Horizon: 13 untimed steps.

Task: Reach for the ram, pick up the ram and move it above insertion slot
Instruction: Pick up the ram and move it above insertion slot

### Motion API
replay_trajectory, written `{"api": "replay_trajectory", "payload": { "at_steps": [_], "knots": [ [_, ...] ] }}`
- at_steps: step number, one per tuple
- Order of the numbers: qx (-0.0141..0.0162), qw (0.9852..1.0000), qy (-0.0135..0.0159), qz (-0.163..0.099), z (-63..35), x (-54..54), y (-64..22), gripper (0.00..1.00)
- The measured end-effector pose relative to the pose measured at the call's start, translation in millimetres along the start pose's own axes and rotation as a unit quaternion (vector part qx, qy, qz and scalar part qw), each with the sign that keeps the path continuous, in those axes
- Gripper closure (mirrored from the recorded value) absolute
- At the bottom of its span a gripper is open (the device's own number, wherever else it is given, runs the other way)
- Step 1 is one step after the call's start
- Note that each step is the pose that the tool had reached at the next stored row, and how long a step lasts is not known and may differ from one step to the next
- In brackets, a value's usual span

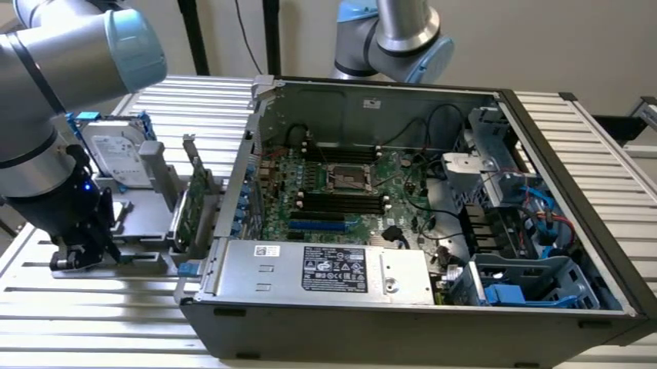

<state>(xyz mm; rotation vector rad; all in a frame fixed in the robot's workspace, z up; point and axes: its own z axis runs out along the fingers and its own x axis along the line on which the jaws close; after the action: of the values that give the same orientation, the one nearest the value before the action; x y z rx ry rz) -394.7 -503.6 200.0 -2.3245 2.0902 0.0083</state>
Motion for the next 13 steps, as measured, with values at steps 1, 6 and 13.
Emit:
{"api": "replay_trajectory", "payload": {
  "at_steps": [1, 6, 13],
  "knots": [
    [0.0001, 1.0000, 0.0000, 0.001, 0.0, 0.0, 0.0, 0.87],
    [0.0001, 1.0000, 0.0000, 0.005, -0.1, 0.0, -0.1, 0.87],
    [0.0000, 1.0000, 0.0001, 0.008, -8.9, -0.1, -0.2, 0.87]
  ]
}}
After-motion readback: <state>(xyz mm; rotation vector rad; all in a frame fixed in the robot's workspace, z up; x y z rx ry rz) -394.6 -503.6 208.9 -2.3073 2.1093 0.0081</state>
